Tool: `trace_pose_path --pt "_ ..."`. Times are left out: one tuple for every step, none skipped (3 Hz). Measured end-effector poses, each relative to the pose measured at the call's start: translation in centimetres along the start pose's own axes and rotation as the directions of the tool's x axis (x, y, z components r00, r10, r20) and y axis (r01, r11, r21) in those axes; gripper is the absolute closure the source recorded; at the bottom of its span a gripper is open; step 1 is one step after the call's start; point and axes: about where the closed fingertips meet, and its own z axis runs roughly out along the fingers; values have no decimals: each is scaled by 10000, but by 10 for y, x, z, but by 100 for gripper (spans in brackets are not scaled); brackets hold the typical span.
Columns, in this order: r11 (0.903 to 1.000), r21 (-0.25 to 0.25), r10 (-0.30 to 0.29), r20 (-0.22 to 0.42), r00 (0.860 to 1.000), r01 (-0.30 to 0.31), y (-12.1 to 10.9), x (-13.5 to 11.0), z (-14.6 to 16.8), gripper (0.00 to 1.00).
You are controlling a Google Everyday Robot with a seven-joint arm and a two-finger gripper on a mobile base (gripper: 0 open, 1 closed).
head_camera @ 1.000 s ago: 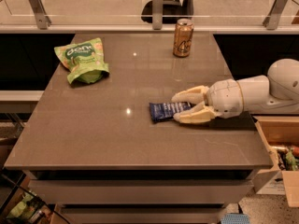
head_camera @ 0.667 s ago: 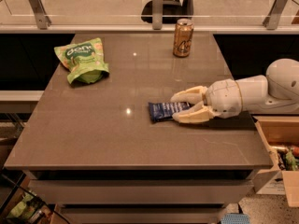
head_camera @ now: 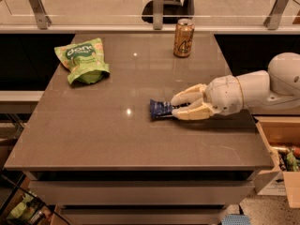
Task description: Move rxbar blueberry near green rice chip bag
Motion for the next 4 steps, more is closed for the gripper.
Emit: trace_pose_path --pt "9999 150 -70 -96 9999 71 -2 -10 -6 100" --pt "9991 345 -228 -169 9996 234 -5 -21 -15 100" --pt "9976 503 -461 -280 9985 475 -8 -33 -23 100" --pt "9956 604 -694 -371 9969 716 -12 -44 -30 100"
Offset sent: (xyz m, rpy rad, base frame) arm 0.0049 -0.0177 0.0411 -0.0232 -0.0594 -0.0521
